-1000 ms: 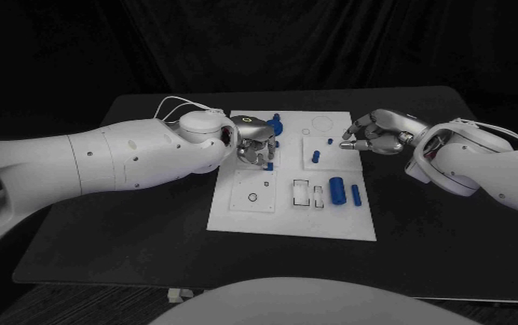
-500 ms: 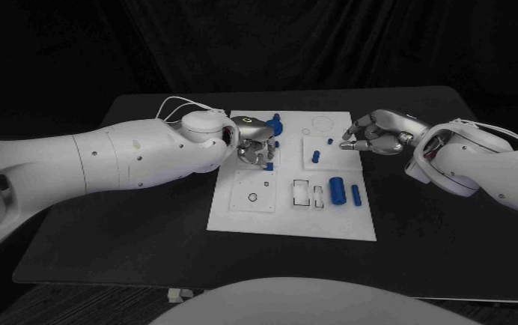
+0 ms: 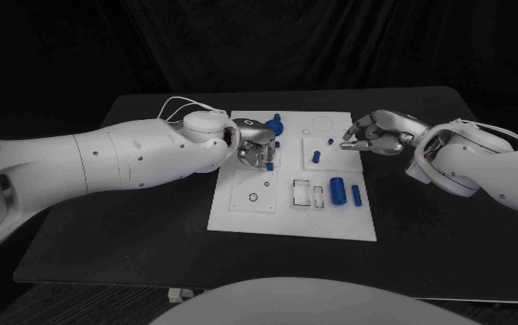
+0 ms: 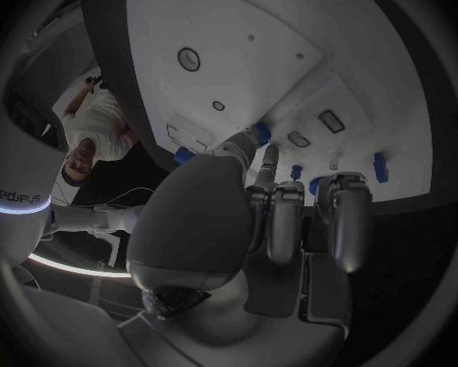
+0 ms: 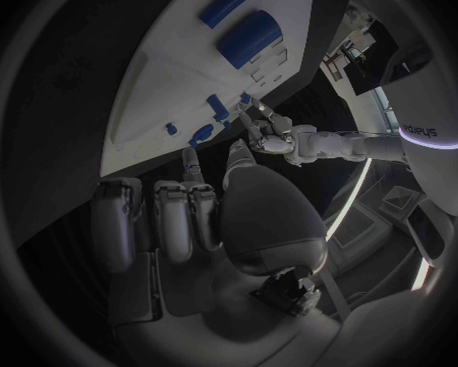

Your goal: Assemble the parts on the task board

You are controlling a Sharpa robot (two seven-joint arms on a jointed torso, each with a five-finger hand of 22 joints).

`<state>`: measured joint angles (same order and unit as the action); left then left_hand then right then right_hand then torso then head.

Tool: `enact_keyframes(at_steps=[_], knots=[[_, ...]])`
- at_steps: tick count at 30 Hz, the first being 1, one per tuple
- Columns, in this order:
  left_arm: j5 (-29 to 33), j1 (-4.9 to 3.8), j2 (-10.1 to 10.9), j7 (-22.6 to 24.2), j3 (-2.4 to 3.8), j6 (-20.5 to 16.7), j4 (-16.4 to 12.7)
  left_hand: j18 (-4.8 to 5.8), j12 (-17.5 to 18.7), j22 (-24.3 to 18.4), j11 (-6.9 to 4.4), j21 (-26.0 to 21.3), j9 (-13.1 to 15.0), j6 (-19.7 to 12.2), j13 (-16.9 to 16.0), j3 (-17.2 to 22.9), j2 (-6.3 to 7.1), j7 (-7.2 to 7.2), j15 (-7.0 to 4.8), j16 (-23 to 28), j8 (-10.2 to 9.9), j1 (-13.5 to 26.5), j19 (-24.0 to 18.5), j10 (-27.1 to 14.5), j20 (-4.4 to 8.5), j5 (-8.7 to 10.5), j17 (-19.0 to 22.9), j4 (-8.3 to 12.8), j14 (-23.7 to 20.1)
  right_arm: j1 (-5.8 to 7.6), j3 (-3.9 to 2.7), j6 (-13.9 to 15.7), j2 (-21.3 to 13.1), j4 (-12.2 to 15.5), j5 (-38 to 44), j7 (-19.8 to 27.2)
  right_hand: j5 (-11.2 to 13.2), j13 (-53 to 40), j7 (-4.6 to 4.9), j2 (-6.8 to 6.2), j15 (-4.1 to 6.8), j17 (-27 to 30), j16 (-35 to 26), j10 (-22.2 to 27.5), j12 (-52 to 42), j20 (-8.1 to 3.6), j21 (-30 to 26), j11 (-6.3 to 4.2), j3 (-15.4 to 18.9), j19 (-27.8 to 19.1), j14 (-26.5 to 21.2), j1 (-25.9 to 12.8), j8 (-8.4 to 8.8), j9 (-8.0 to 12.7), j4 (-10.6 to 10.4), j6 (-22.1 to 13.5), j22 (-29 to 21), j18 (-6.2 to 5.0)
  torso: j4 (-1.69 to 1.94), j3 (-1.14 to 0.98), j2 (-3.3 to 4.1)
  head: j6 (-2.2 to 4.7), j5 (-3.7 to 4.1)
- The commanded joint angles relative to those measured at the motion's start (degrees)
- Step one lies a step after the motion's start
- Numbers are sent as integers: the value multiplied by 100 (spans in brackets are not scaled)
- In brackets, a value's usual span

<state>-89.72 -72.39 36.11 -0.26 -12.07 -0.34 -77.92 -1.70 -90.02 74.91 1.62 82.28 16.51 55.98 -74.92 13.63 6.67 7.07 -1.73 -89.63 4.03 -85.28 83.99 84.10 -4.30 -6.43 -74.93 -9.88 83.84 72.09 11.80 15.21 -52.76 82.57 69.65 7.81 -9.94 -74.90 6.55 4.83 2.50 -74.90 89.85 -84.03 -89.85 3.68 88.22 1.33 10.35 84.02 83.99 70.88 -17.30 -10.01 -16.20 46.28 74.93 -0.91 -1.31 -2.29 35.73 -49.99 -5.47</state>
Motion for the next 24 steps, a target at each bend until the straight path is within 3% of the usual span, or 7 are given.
enact_keyframes(at_steps=[1,9,24], knots=[[-7,14,-4,144,-7,157,-27,-7,2,1273,40,-25,-17,-48,-1508,35,13,-1,37,-37,-32,-11,248,590,-55,-21,-1507,18,616,-15,-4,-39,1,-2,5,-48,16,-1510,17,15,-47,-1510,15,-597,-15,57,-18,30,7,486,601,57,-10,6,18,22,1430,33,0,-3,-1,-1,5],[-7,16,33,181,-7,106,-82,-3,2,1281,9,-1,-131,193,-1508,145,-32,-41,13,-37,37,-94,259,590,-41,-296,-1507,127,616,-16,-4,-37,6,-11,5,-50,18,-1510,17,18,-47,-1510,15,-597,-15,58,-19,30,7,485,601,60,-12,6,17,25,1430,33,2,-5,-6,-1,-5],[-7,42,60,142,-8,-26,-117,-5,2,1279,-94,-8,-150,711,-1508,204,-69,-171,-71,-37,251,-101,261,590,30,-388,-1507,289,616,-17,-4,-50,23,-38,5,-59,20,-1510,17,21,-47,-1510,15,-597,-15,58,-28,30,7,480,601,63,-13,6,18,29,1426,30,0,-1,1,-1,-18]])
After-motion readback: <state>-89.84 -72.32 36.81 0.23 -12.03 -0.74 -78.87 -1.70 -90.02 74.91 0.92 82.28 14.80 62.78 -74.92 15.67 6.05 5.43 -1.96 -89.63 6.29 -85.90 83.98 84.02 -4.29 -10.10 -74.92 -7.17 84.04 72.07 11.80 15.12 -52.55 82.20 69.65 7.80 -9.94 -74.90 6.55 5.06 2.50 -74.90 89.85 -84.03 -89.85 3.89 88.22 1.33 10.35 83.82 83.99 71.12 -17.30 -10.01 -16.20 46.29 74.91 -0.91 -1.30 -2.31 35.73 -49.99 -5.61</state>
